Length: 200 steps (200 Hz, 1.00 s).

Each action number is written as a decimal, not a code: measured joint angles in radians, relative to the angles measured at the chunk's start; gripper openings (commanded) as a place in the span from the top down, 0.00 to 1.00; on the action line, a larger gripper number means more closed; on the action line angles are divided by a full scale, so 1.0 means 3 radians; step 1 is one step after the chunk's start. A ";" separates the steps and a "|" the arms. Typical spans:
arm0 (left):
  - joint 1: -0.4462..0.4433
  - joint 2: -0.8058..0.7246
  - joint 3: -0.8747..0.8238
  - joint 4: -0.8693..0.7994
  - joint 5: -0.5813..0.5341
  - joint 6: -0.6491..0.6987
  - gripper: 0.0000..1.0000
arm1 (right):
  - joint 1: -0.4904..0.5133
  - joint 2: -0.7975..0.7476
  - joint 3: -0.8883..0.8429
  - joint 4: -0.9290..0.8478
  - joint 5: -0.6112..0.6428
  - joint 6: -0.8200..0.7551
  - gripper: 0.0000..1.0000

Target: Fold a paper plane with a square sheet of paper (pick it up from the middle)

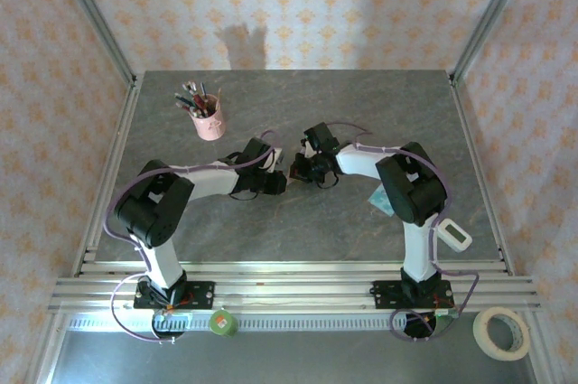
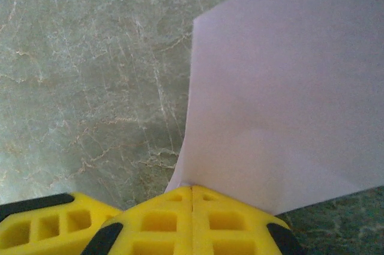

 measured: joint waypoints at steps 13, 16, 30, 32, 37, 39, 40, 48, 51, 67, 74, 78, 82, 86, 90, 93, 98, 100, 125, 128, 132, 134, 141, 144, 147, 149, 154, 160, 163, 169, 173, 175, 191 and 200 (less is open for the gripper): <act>0.0000 -0.0090 -0.0005 -0.0003 0.0003 -0.0039 0.77 | 0.0000 0.0000 0.0000 0.0001 0.0015 0.0001 0.98; 0.0000 -0.0112 -0.0005 -0.0001 0.0003 -0.0045 0.77 | 0.0000 0.0000 0.0001 0.0001 0.0018 0.0001 0.98; 0.0000 -0.0214 -0.0005 0.0028 0.0029 -0.0099 0.82 | 0.0000 0.0000 0.0001 0.0001 0.0018 0.0001 0.99; 0.0000 -0.0226 -0.0005 0.0038 0.0036 -0.0109 0.83 | 0.0000 0.0000 0.0001 0.0001 0.0018 0.0001 0.99; 0.0000 -0.0245 -0.0006 0.0070 0.0061 -0.0137 0.84 | 0.0000 0.0000 0.0001 0.0003 0.0018 0.0001 0.99; 0.0000 -0.0252 -0.0006 0.0084 0.0072 -0.0150 0.85 | 0.0000 0.0000 0.0001 0.0003 0.0018 0.0001 0.99; 0.0000 -0.0253 -0.0006 0.0092 0.0079 -0.0161 0.85 | 0.0000 0.0000 0.0001 0.0003 0.0018 0.0001 0.99; 0.0000 -0.0259 -0.0010 0.0159 0.0120 -0.0200 0.87 | 0.0000 0.0000 0.0001 0.0003 0.0018 0.0001 0.99; 0.0000 -0.0259 -0.0011 0.0182 0.0134 -0.0205 0.88 | 0.0000 0.0000 0.0001 0.0003 0.0018 0.0001 0.99; -0.0001 -0.0247 -0.0028 0.0266 0.0207 -0.0273 0.94 | 0.0000 0.0000 0.0001 0.0003 0.0017 0.0001 0.99; 0.0000 -0.0226 -0.0029 0.0289 0.0242 -0.0290 0.95 | 0.0000 0.0000 0.0001 0.0003 0.0017 0.0001 0.99; 0.0000 -0.0215 -0.0029 0.0304 0.0256 -0.0295 0.96 | 0.0000 0.0000 0.0001 0.0003 0.0017 0.0001 0.99; -0.0001 -0.0193 -0.0029 0.0322 0.0266 -0.0304 0.97 | 0.0000 0.0000 0.0001 0.0003 0.0017 0.0001 0.99; 0.0000 -0.0175 -0.0029 0.0331 0.0273 -0.0309 0.98 | 0.0000 0.0000 0.0001 0.0003 0.0017 0.0001 0.99; 0.0000 -0.0155 -0.0029 0.0338 0.0281 -0.0306 0.99 | 0.0000 0.0000 0.0001 0.0003 0.0017 0.0001 0.99; 0.0000 -0.0140 -0.0029 0.0342 0.0285 -0.0315 0.99 | 0.0000 0.0000 0.0001 0.0003 0.0017 0.0001 0.99; -0.0001 -0.0107 -0.0029 0.0343 0.0292 -0.0317 1.00 | 0.0000 0.0000 0.0001 0.0003 0.0017 0.0001 0.99; 0.0000 -0.0098 -0.0029 0.0345 0.0295 -0.0315 1.00 | 0.0000 0.0000 0.0001 0.0003 0.0017 0.0001 0.99; 0.0000 0.0029 -0.0029 0.0343 0.0326 -0.0314 1.00 | -0.0001 0.0000 0.0001 0.0003 0.0017 0.0001 0.99; 0.0000 0.0042 -0.0029 0.0342 0.0327 -0.0314 1.00 | -0.0001 0.0000 0.0001 0.0003 0.0017 0.0001 0.99; 0.0000 0.0055 -0.0029 0.0342 0.0327 -0.0313 1.00 | -0.0001 0.0000 0.0001 0.0003 0.0017 0.0001 0.99; 0.0000 0.0061 -0.0029 0.0342 0.0327 -0.0313 1.00 | -0.0001 0.0000 0.0001 0.0003 0.0018 0.0001 0.99; 0.0000 0.0080 -0.0029 0.0341 0.0327 -0.0309 1.00 | -0.0001 0.0000 0.0001 0.0003 0.0017 0.0001 0.99; 0.0000 0.0086 -0.0029 0.0340 0.0327 -0.0305 1.00 | -0.0001 0.0000 0.0001 0.0003 0.0017 0.0001 0.99; 0.0000 0.0092 -0.0029 0.0340 0.0327 -0.0304 1.00 | -0.0001 0.0000 0.0001 0.0004 0.0017 0.0001 0.99; 0.0000 0.0095 -0.0029 0.0340 0.0327 -0.0303 1.00 | -0.0001 0.0000 0.0001 0.0004 0.0017 0.0001 0.99; 0.0000 0.0104 -0.0029 0.0341 0.0327 -0.0304 1.00 | -0.0001 0.0000 0.0001 0.0003 0.0017 0.0001 0.99; 0.0001 0.0109 -0.0029 0.0341 0.0327 -0.0303 1.00 | -0.0001 0.0000 0.0001 0.0003 0.0017 0.0001 0.99; 0.0006 0.0111 -0.0029 0.0341 0.0327 -0.0303 1.00 | -0.0001 0.0000 0.0001 0.0003 0.0017 0.0001 0.99; 0.0008 0.0113 -0.0029 0.0340 0.0327 -0.0303 1.00 | -0.0001 0.0000 0.0001 0.0003 0.0017 0.0001 0.99; 0.0013 0.0113 -0.0029 0.0340 0.0327 -0.0303 1.00 | -0.0001 0.0000 0.0001 0.0004 0.0017 0.0001 0.99; 0.0015 0.0114 -0.0029 0.0341 0.0328 -0.0303 1.00 | -0.0001 0.0000 0.0001 0.0004 0.0017 0.0001 0.99; 0.0036 0.0117 -0.0024 0.0341 0.0328 -0.0301 1.00 | -0.0001 0.0000 0.0001 0.0003 0.0017 0.0001 1.00; 0.0051 0.0121 -0.0022 0.0341 0.0328 -0.0299 1.00 | -0.0001 0.0000 0.0001 0.0004 0.0017 0.0001 1.00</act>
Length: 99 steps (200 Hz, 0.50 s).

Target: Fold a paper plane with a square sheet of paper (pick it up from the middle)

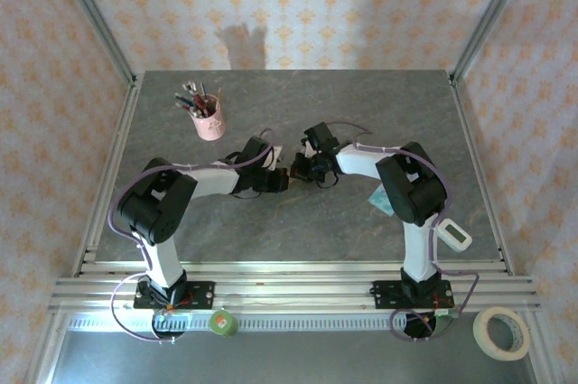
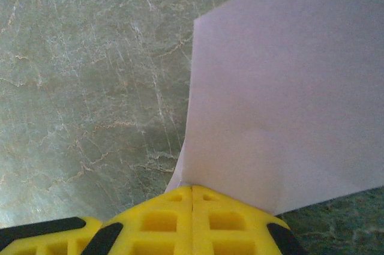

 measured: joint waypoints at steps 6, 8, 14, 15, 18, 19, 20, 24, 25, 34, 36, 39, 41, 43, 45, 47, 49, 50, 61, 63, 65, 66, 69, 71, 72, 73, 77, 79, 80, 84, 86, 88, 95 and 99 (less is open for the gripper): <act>0.0011 0.0005 0.0004 0.0000 0.0001 0.0006 1.00 | 0.0000 0.0000 0.0000 0.0000 0.0000 0.0000 1.00; 0.0015 0.0006 0.0005 0.0000 0.0001 0.0010 1.00 | 0.0000 0.0000 0.0000 -0.0001 0.0000 0.0000 1.00; 0.0022 0.0014 0.0011 0.0000 0.0001 0.0022 1.00 | 0.0000 0.0000 0.0000 -0.0001 0.0000 0.0000 0.99; 0.0022 0.0015 0.0013 0.0000 0.0003 0.0024 1.00 | 0.0000 0.0000 0.0000 0.0000 0.0000 0.0000 1.00; 0.0022 0.0022 0.0015 0.0000 0.0003 0.0024 1.00 | 0.0000 0.0000 0.0000 -0.0001 0.0000 0.0000 1.00; 0.0022 0.0023 0.0017 0.0000 0.0003 0.0025 1.00 | 0.0000 0.0000 0.0000 -0.0001 0.0000 0.0000 1.00; 0.0023 0.0027 0.0019 0.0000 0.0003 0.0031 1.00 | 0.0000 0.0000 0.0000 0.0000 0.0000 0.0000 1.00; 0.0029 0.0037 0.0024 0.0001 0.0005 0.0034 1.00 | 0.0000 0.0000 0.0000 0.0000 0.0000 0.0000 1.00; 0.0031 0.0038 0.0025 0.0003 0.0005 0.0036 1.00 | 0.0000 0.0000 0.0000 -0.0001 0.0000 0.0000 1.00; 0.0037 0.0070 0.0041 0.0003 0.0015 0.0048 1.00 | 0.0000 0.0000 0.0000 -0.0001 0.0000 0.0000 1.00; 0.0038 0.0079 0.0043 0.0003 0.0017 0.0052 1.00 | 0.0000 0.0000 0.0000 -0.0001 0.0000 0.0000 1.00; 0.0038 0.0088 0.0048 0.0003 0.0017 0.0052 1.00 | 0.0000 0.0000 0.0000 -0.0001 -0.0001 0.0000 1.00; 0.0038 0.0097 0.0050 0.0003 0.0019 0.0055 1.00 | 0.0000 0.0000 0.0000 -0.0001 0.0000 0.0000 0.99; 0.0038 0.0102 0.0051 0.0004 0.0022 0.0057 1.00 | 0.0000 0.0000 0.0000 0.0000 0.0000 0.0000 1.00; 0.0041 0.0107 0.0053 0.0005 0.0024 0.0057 1.00 | 0.0000 0.0000 0.0000 -0.0001 0.0000 0.0000 0.99; 0.0042 0.0112 0.0055 0.0004 0.0027 0.0058 1.00 | 0.0000 0.0000 0.0000 -0.0001 0.0000 0.0000 1.00; 0.0042 0.0117 0.0056 0.0006 0.0029 0.0060 1.00 | 0.0000 0.0000 0.0000 -0.0001 0.0000 0.0000 0.99; 0.0042 0.0118 0.0056 0.0006 0.0031 0.0060 1.00 | 0.0000 0.0000 0.0000 -0.0001 0.0000 0.0000 0.99; 0.0043 0.0120 0.0061 0.0006 0.0039 0.0060 1.00 | 0.0000 0.0000 0.0000 0.0000 0.0000 0.0000 1.00; 0.0043 0.0120 0.0061 0.0006 0.0041 0.0061 1.00 | 0.0000 0.0000 0.0000 0.0000 0.0000 0.0000 1.00; 0.0043 0.0120 0.0061 0.0006 0.0039 0.0061 1.00 | 0.0000 0.0000 0.0000 0.0000 0.0000 0.0000 0.99; 0.0043 0.0120 0.0061 0.0006 0.0041 0.0061 1.00 | 0.0000 0.0000 0.0000 0.0000 0.0000 0.0000 1.00; 0.0043 0.0121 0.0061 0.0006 0.0041 0.0061 1.00 | 0.0000 0.0000 0.0000 0.0000 0.0000 0.0000 0.99; 0.0043 0.0121 0.0061 0.0006 0.0041 0.0061 1.00 | 0.0000 0.0000 0.0000 0.0000 0.0000 0.0000 1.00; 0.0043 0.0121 0.0061 0.0006 0.0041 0.0061 1.00 | 0.0000 0.0000 0.0000 0.0000 0.0000 0.0000 1.00; 0.0043 0.0121 0.0061 0.0006 0.0041 0.0061 1.00 | 0.0000 0.0000 0.0000 0.0000 0.0000 0.0000 1.00; 0.0043 0.0121 0.0061 0.0006 0.0042 0.0061 1.00 | 0.0000 0.0000 0.0000 0.0000 0.0000 0.0000 1.00; 0.0043 0.0121 0.0061 0.0006 0.0042 0.0061 1.00 | 0.0000 0.0000 0.0000 0.0000 0.0001 0.0000 1.00; 0.0043 0.0121 0.0061 0.0006 0.0042 0.0061 1.00 | 0.0000 0.0000 0.0000 0.0000 0.0001 0.0000 0.99; 0.0043 0.0121 0.0061 0.0006 0.0041 0.0061 1.00 | 0.0000 0.0000 0.0000 0.0000 0.0001 0.0000 1.00; 0.0043 0.0121 0.0061 0.0006 0.0041 0.0061 1.00 | 0.0000 0.0000 0.0000 0.0000 0.0000 0.0000 1.00; 0.0043 0.0121 0.0061 0.0006 0.0041 0.0061 1.00 | 0.0000 0.0000 0.0000 0.0000 0.0000 0.0000 1.00; 0.0043 0.0121 0.0060 0.0006 0.0041 0.0061 1.00 | 0.0000 0.0000 0.0000 0.0000 0.0001 0.0000 1.00; 0.0043 0.0121 0.0058 0.0006 0.0041 0.0062 1.00 | 0.0000 0.0000 0.0000 0.0000 0.0003 0.0000 0.99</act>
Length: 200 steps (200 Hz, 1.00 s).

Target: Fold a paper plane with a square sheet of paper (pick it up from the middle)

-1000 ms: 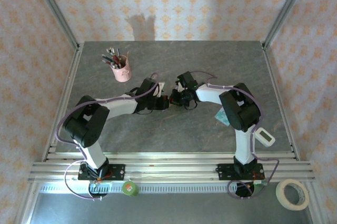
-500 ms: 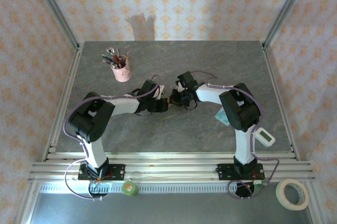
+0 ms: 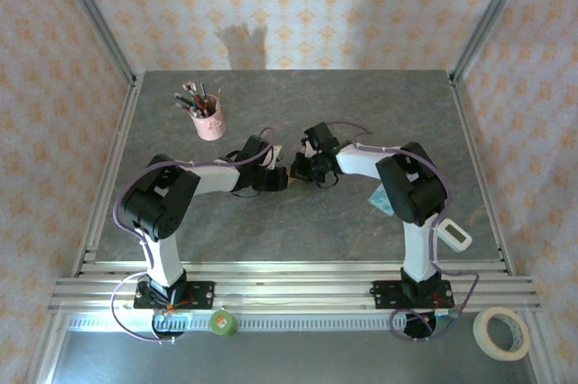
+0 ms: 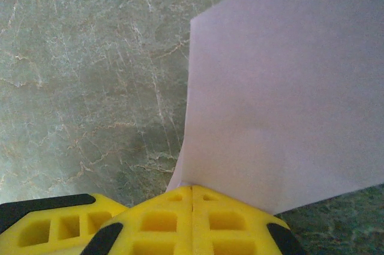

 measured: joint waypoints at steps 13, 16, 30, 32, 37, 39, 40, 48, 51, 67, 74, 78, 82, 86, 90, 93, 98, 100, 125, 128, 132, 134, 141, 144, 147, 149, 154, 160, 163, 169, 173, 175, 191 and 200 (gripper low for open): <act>0.0001 -0.0001 -0.0018 0.0019 0.0001 0.0000 1.00 | -0.0003 0.0000 0.0005 -0.0003 0.0004 -0.0003 0.99; 0.0001 -0.0003 -0.0025 0.0028 0.0004 0.0000 1.00 | -0.0003 0.0000 0.0006 -0.0004 0.0005 -0.0006 0.99; 0.0017 -0.0009 -0.0062 0.0084 0.0027 0.0000 1.00 | -0.0008 0.0000 0.0025 -0.0032 0.0011 -0.0025 0.99; 0.0015 -0.0009 -0.0067 0.0092 0.0029 0.0000 1.00 | -0.0009 0.0000 0.0029 -0.0038 0.0013 -0.0025 0.99; 0.0020 -0.0014 -0.0086 0.0117 0.0039 0.0000 1.00 | -0.0015 0.0000 0.0042 -0.0053 0.0023 -0.0033 0.99; 0.0020 -0.0017 -0.0094 0.0130 0.0045 0.0000 1.00 | -0.0017 0.0000 0.0048 -0.0064 0.0027 -0.0038 0.99; 0.0020 -0.0017 -0.0097 0.0132 0.0047 0.0000 1.00 | -0.0019 0.0000 0.0053 -0.0066 0.0032 -0.0037 0.99; 0.0022 -0.0027 -0.0126 0.0163 0.0052 -0.0001 1.00 | -0.0038 0.0000 0.0086 -0.0097 0.0058 -0.0051 0.99; 0.0022 -0.0036 -0.0139 0.0173 0.0055 -0.0001 1.00 | -0.0051 0.0003 0.0100 -0.0104 0.0071 -0.0061 0.99; 0.0022 -0.0078 -0.0198 0.0187 0.0062 -0.0001 1.00 | -0.0128 0.0019 0.0201 -0.0142 0.0145 -0.0086 0.99; 0.0022 -0.0092 -0.0215 0.0187 0.0062 -0.0001 1.00 | -0.0173 0.0033 0.0240 -0.0142 0.0172 -0.0095 0.99; 0.0022 -0.0092 -0.0220 0.0189 0.0062 -0.0001 1.00 | -0.0198 0.0041 0.0256 -0.0141 0.0188 -0.0102 0.99; 0.0022 -0.0095 -0.0224 0.0195 0.0064 -0.0001 1.00 | -0.0224 0.0050 0.0271 -0.0141 0.0205 -0.0111 0.99; 0.0022 -0.0095 -0.0225 0.0193 0.0065 -0.0001 1.00 | -0.0245 0.0056 0.0278 -0.0141 0.0216 -0.0113 0.99; 0.0022 -0.0097 -0.0224 0.0193 0.0065 -0.0001 1.00 | -0.0266 0.0065 0.0282 -0.0140 0.0230 -0.0116 0.99; 0.0022 -0.0097 -0.0224 0.0193 0.0065 -0.0001 1.00 | -0.0282 0.0071 0.0282 -0.0141 0.0238 -0.0121 0.99; 0.0022 -0.0097 -0.0225 0.0193 0.0064 -0.0001 1.00 | -0.0306 0.0084 0.0282 -0.0142 0.0251 -0.0126 0.99; 0.0022 -0.0097 -0.0225 0.0193 0.0065 -0.0001 1.00 | -0.0315 0.0092 0.0282 -0.0144 0.0252 -0.0127 0.99; 0.0022 -0.0098 -0.0225 0.0193 0.0065 -0.0001 1.00 | -0.0357 0.0141 0.0285 -0.0139 0.0239 -0.0148 0.99; 0.0022 -0.0098 -0.0225 0.0192 0.0065 -0.0001 1.00 | -0.0355 0.0144 0.0285 -0.0135 0.0239 -0.0149 0.99; 0.0022 -0.0098 -0.0225 0.0192 0.0065 -0.0001 1.00 | -0.0356 0.0146 0.0285 -0.0127 0.0240 -0.0151 0.99; 0.0022 -0.0098 -0.0225 0.0192 0.0065 -0.0001 1.00 | -0.0355 0.0146 0.0285 -0.0123 0.0240 -0.0151 1.00; 0.0022 -0.0102 -0.0225 0.0189 0.0065 -0.0001 1.00 | -0.0356 0.0148 0.0285 -0.0120 0.0239 -0.0153 1.00; 0.0022 -0.0103 -0.0225 0.0186 0.0065 -0.0001 1.00 | -0.0356 0.0148 0.0285 -0.0120 0.0238 -0.0153 0.99; 0.0022 -0.0104 -0.0225 0.0183 0.0065 -0.0001 1.00 | -0.0356 0.0148 0.0285 -0.0118 0.0237 -0.0153 1.00; 0.0022 -0.0106 -0.0225 0.0182 0.0064 -0.0001 1.00 | -0.0356 0.0148 0.0285 -0.0117 0.0237 -0.0153 1.00; 0.0022 -0.0111 -0.0226 0.0179 0.0064 -0.0001 1.00 | -0.0356 0.0150 0.0284 -0.0114 0.0235 -0.0151 0.99; 0.0022 -0.0117 -0.0233 0.0178 0.0062 -0.0001 1.00 | -0.0356 0.0153 0.0284 -0.0111 0.0234 -0.0151 1.00; 0.0022 -0.0120 -0.0238 0.0178 0.0062 0.0000 1.00 | -0.0356 0.0153 0.0284 -0.0107 0.0234 -0.0153 1.00; 0.0022 -0.0131 -0.0244 0.0172 0.0062 -0.0001 1.00 | -0.0356 0.0155 0.0280 -0.0098 0.0233 -0.0151 1.00; 0.0022 -0.0141 -0.0252 0.0161 0.0062 -0.0001 1.00 | -0.0356 0.0156 0.0278 -0.0089 0.0231 -0.0153 1.00; 0.0022 -0.0144 -0.0256 0.0158 0.0062 0.0000 1.00 | -0.0356 0.0156 0.0278 -0.0088 0.0231 -0.0151 1.00; 0.0022 -0.0207 -0.0310 0.0128 0.0062 -0.0003 1.00 | -0.0356 0.0163 0.0277 -0.0075 0.0219 -0.0153 1.00; 0.0022 -0.0251 -0.0365 0.0127 0.0064 -0.0003 1.00 | -0.0356 0.0163 0.0276 -0.0071 0.0219 -0.0151 1.00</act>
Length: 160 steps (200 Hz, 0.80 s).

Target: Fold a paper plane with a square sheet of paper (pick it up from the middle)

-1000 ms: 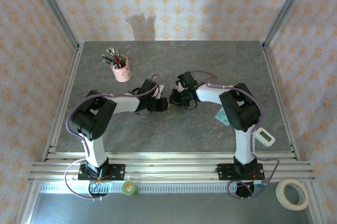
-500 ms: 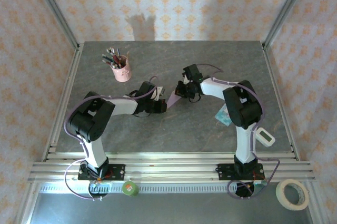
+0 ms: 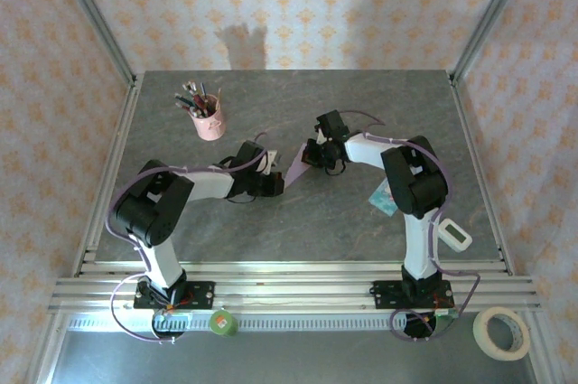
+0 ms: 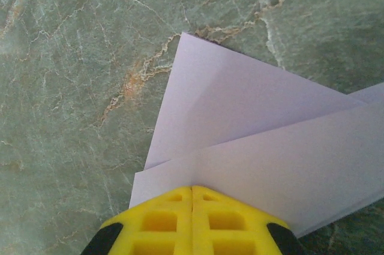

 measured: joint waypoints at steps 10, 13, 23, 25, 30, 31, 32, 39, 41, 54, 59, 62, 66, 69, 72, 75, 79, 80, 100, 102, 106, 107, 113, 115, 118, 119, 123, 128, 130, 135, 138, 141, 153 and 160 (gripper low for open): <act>0.0000 -0.0058 -0.0076 -0.0004 0.0004 -0.0001 1.00 | 0.0000 0.0001 -0.0004 0.0009 -0.0003 0.0000 1.00; 0.0000 -0.0072 -0.0097 -0.0004 0.0004 0.0000 1.00 | 0.0000 0.0003 -0.0004 0.0011 -0.0005 0.0000 1.00; 0.0000 -0.0106 -0.0139 -0.0019 0.0008 0.0001 1.00 | 0.0000 0.0004 -0.0005 0.0019 -0.0009 0.0000 1.00; 0.0000 -0.0111 -0.0141 -0.0023 0.0008 0.0001 1.00 | 0.0000 0.0004 -0.0005 0.0019 -0.0009 0.0000 1.00; 0.0000 -0.0116 -0.0142 -0.0028 0.0008 0.0001 1.00 | 0.0000 0.0006 -0.0005 0.0023 -0.0010 0.0000 1.00; 0.0000 -0.0116 -0.0142 -0.0029 0.0008 0.0001 1.00 | 0.0000 0.0006 -0.0005 0.0023 -0.0009 0.0000 1.00; 0.0000 -0.0116 -0.0142 -0.0031 0.0008 0.0001 1.00 | 0.0000 0.0006 -0.0005 0.0024 -0.0010 -0.0001 1.00; 0.0000 -0.0116 -0.0142 -0.0034 0.0008 0.0001 1.00 | 0.0000 0.0008 -0.0005 0.0028 -0.0010 -0.0001 1.00; 0.0000 -0.0116 -0.0142 -0.0034 0.0008 0.0001 1.00 | 0.0000 0.0008 -0.0005 0.0031 -0.0010 0.0000 1.00; 0.0000 -0.0121 -0.0142 -0.0037 0.0008 0.0003 1.00 | 0.0000 0.0009 -0.0006 0.0041 -0.0010 -0.0001 1.00; 0.0000 -0.0126 -0.0142 -0.0050 0.0008 0.0008 1.00 | 0.0000 0.0009 -0.0008 0.0045 -0.0010 -0.0001 1.00; 0.0000 -0.0132 -0.0142 -0.0062 0.0006 0.0014 1.00 | 0.0000 0.0009 -0.0008 0.0046 -0.0010 -0.0001 1.00; 0.0000 -0.0142 -0.0142 -0.0085 0.0006 0.0018 1.00 | 0.0000 0.0009 -0.0008 0.0047 -0.0009 -0.0001 1.00; 0.0000 -0.0148 -0.0142 -0.0104 0.0006 0.0025 1.00 | 0.0000 0.0009 -0.0010 0.0050 -0.0009 -0.0001 1.00; 0.0000 -0.0156 -0.0142 -0.0126 0.0006 0.0027 1.00 | 0.0000 0.0009 -0.0010 0.0050 -0.0009 -0.0001 1.00; 0.0000 -0.0169 -0.0142 -0.0149 0.0005 0.0029 1.00 | 0.0000 0.0009 -0.0011 0.0052 -0.0009 -0.0001 1.00; 0.0000 -0.0187 -0.0140 -0.0195 0.0005 0.0041 1.00 | 0.0000 0.0009 -0.0014 0.0057 -0.0010 -0.0001 1.00; 0.0000 -0.0191 -0.0140 -0.0203 0.0005 0.0042 1.00 | 0.0000 0.0009 -0.0014 0.0058 -0.0010 -0.0001 1.00; 0.0000 -0.0326 -0.0127 -0.0383 0.0009 0.0076 1.00 | 0.0000 0.0009 -0.0020 0.0075 -0.0010 -0.0001 1.00; 0.0000 -0.0338 -0.0125 -0.0394 0.0009 0.0078 0.99 | 0.0000 0.0009 -0.0022 0.0075 -0.0010 -0.0001 1.00; 0.0000 -0.0374 -0.0111 -0.0408 0.0013 0.0078 0.99 | 0.0000 0.0009 -0.0023 0.0079 -0.0010 -0.0001 1.00; 0.0000 -0.0385 -0.0107 -0.0413 0.0015 0.0078 0.99 | 0.0000 0.0009 -0.0023 0.0080 -0.0010 -0.0001 1.00; 0.0000 -0.0429 -0.0072 -0.0418 0.0032 0.0078 0.99 | 0.0000 0.0009 -0.0028 0.0086 -0.0010 0.0000 1.00; 0.0000 -0.0443 -0.0058 -0.0417 0.0041 0.0076 0.99 | 0.0000 0.0009 -0.0028 0.0086 -0.0010 0.0000 1.00; 0.0000 -0.0456 -0.0037 -0.0412 0.0052 0.0076 0.99 | 0.0000 0.0009 -0.0029 0.0092 -0.0010 -0.0001 1.00; 0.0000 -0.0460 -0.0031 -0.0407 0.0057 0.0075 0.99 | 0.0000 0.0009 -0.0029 0.0092 -0.0010 -0.0001 1.00; 0.0000 -0.0474 0.0009 -0.0389 0.0080 0.0072 0.99 | 0.0000 0.0009 -0.0029 0.0097 -0.0010 -0.0001 1.00; 0.0000 -0.0477 0.0048 -0.0361 0.0097 0.0058 0.99 | 0.0000 0.0009 -0.0029 0.0099 -0.0010 -0.0001 1.00; 0.0000 -0.0477 0.0070 -0.0343 0.0104 0.0058 0.99 | 0.0000 0.0009 -0.0031 0.0100 -0.0010 -0.0001 1.00; 0.0000 -0.0469 0.0112 -0.0295 0.0121 0.0043 0.99 | 0.0000 0.0009 -0.0034 0.0107 -0.0010 -0.0001 1.00; 0.0000 -0.0467 0.0134 -0.0268 0.0131 0.0032 0.99 | 0.0000 0.0009 -0.0036 0.0108 -0.0010 -0.0001 1.00; 0.0000 -0.0450 0.0156 -0.0243 0.0142 0.0018 0.99 | 0.0000 0.0009 -0.0038 0.0112 -0.0010 -0.0001 1.00; 0.0000 -0.0373 0.0247 -0.0148 0.0175 -0.0015 0.99 | 0.0000 0.0009 -0.0047 0.0128 -0.0010 0.0000 1.00; 0.0000 -0.0299 0.0294 -0.0103 0.0183 -0.0031 0.99 | 0.0000 0.0008 -0.0053 0.0141 -0.0013 0.0000 1.00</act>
